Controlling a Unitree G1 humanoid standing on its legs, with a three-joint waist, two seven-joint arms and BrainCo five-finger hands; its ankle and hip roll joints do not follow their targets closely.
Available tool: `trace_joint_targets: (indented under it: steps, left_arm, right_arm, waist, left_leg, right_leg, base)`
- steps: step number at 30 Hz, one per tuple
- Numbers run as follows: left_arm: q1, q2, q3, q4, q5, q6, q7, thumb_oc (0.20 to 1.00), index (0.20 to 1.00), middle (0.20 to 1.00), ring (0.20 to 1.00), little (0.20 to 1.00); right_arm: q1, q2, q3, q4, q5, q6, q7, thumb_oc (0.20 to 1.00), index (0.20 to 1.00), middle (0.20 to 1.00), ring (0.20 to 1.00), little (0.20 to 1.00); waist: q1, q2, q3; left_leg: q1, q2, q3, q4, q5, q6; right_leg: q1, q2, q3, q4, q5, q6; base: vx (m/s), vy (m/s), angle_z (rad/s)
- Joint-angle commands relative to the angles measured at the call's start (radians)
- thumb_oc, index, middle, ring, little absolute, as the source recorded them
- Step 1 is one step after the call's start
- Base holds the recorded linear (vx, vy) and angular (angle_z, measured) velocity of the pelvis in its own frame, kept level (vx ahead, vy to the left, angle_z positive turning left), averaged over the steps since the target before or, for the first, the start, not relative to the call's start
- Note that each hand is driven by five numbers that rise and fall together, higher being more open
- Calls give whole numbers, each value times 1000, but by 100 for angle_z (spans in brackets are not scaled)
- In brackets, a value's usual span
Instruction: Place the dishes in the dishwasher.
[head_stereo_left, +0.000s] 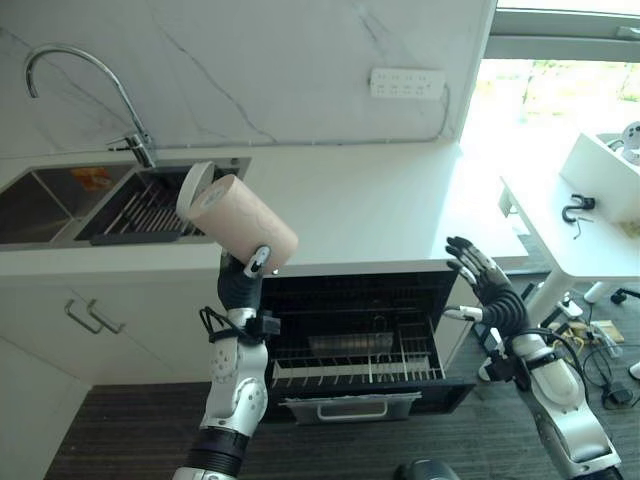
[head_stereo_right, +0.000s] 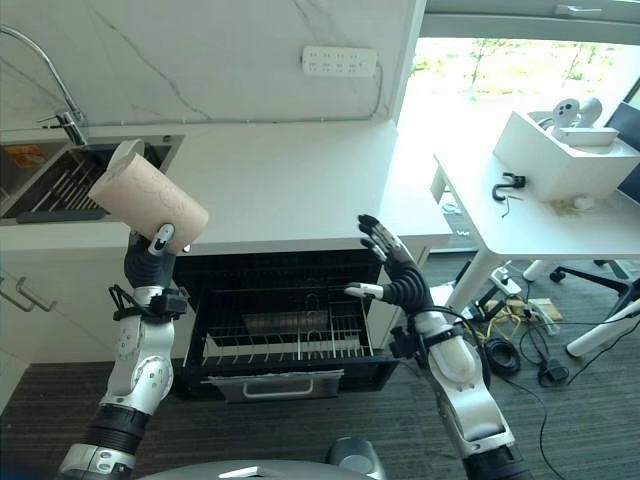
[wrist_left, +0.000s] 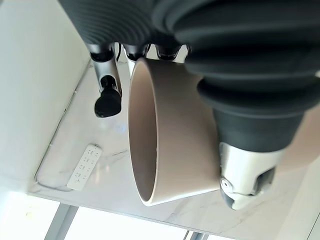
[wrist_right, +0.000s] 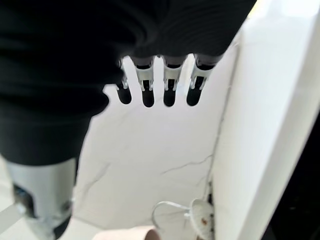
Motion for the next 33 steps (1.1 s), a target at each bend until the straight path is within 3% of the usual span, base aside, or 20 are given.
trace_joint_targets:
  steps: [1,8,13,20,23,33]
  left_arm:
    - [-48,46,-11,-34,121,-97,44,200,200,200,200,200]
    - [-26,77,-28,-49,243,-110,91,200,200,200,200,200]
    - [-29,105,-59,-54,318,-120,119,200,200,200,200,200]
    - [-72,106,-116,-57,341,-131,138,200,200,200,200,200]
    - [-90,107,-134,-63,369,-140,176,200,200,200,200,200]
    - [-227,101,-217,-37,653,-142,449,200,200,200,200,200]
  right_arm:
    - [-35,5,-19,-49,64,-60,-3,1000,1000,1000,1000,1000]
    - [-93,17,50,-79,77,-39,10,1000,1000,1000,1000,1000]
    - [-154,23,121,-84,62,-39,-32,1000,1000,1000,1000,1000]
    - [-275,43,177,-63,-26,0,-198,1000,1000,1000,1000,1000]
    - [-318,46,175,-53,9,39,-229,1000,1000,1000,1000,1000]
    - [-522,88,215,3,52,141,-299,1000,1000,1000,1000,1000]
  waist:
    - [24,-16,8]
    - [73,-13,6]
    - [116,-14,2]
    - [153,-14,-3]
    - [160,-16,-3]
    - [184,-34,-4]
  left_leg:
    - [-18,5,-104,122,-157,19]
    - [-34,-6,-142,122,-155,18]
    - [-51,-17,-172,122,-147,16]
    - [-65,-32,-210,122,-145,16]
    - [-65,-33,-217,122,-145,14]
    - [-68,-23,-234,122,-137,2]
  right_leg:
    - [51,-70,-52,-29,25,111]
    - [60,-78,-70,-29,17,108]
    - [64,-92,-93,-29,20,109]
    - [70,-99,-106,-29,22,109]
    - [73,-102,-109,-29,23,110]
    - [87,-103,-128,-29,19,106]
  base:
    - [0,0,0]
    - [-2,7,18]
    - [2,-3,27]
    - [6,-6,18]
    - [17,4,18]
    - [7,-10,10]
